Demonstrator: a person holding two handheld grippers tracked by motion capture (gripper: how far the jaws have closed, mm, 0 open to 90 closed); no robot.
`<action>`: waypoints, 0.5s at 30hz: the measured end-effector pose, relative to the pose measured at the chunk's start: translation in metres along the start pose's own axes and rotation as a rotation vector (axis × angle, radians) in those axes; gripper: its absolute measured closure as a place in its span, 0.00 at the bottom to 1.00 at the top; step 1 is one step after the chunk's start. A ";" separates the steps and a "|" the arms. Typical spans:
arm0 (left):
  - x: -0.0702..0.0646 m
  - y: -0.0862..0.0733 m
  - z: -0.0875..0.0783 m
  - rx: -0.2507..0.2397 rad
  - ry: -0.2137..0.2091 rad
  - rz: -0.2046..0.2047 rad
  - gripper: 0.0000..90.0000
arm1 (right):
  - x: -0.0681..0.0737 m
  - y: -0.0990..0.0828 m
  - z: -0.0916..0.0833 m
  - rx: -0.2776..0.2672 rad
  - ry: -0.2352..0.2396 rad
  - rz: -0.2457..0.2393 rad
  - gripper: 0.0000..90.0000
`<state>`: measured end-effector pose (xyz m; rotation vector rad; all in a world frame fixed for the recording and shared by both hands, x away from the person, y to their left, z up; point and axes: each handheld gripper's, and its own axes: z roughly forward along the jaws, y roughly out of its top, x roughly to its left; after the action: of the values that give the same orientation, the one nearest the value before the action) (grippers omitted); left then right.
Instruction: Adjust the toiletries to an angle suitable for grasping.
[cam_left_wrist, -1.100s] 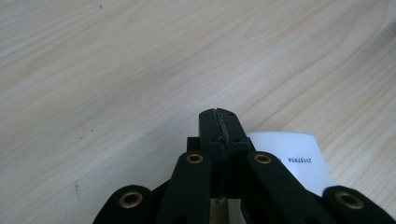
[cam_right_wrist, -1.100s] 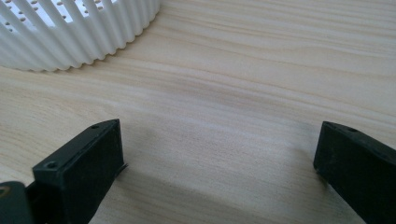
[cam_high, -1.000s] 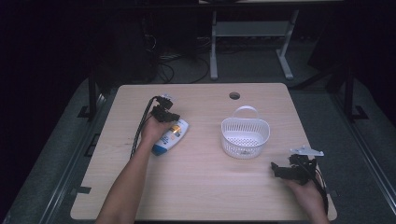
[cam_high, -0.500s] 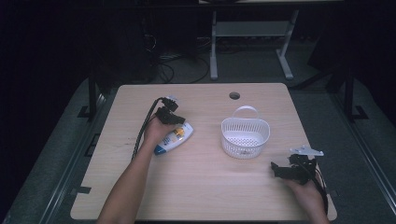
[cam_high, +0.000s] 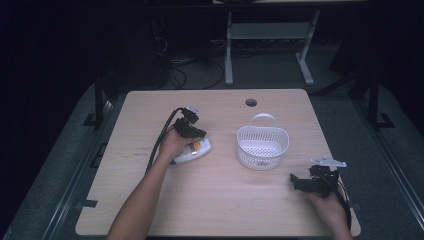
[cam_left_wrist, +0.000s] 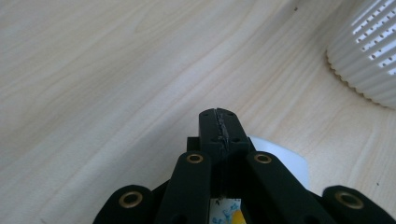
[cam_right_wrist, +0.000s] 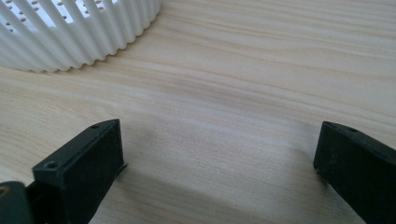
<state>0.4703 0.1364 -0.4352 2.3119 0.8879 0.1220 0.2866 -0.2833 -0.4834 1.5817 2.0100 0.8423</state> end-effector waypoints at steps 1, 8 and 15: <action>-0.001 -0.001 0.000 0.006 -0.006 0.005 1.00 | 0.000 0.000 0.000 0.000 0.000 -0.001 0.01; -0.012 -0.006 0.000 0.015 -0.033 0.013 1.00 | 0.000 0.000 0.000 0.000 0.000 0.000 0.01; -0.029 -0.010 -0.006 0.044 -0.051 0.061 1.00 | 0.000 0.000 0.000 -0.001 0.000 0.000 0.01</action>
<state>0.4405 0.1270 -0.4324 2.3732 0.8021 0.0694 0.2867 -0.2832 -0.4834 1.5809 2.0099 0.8429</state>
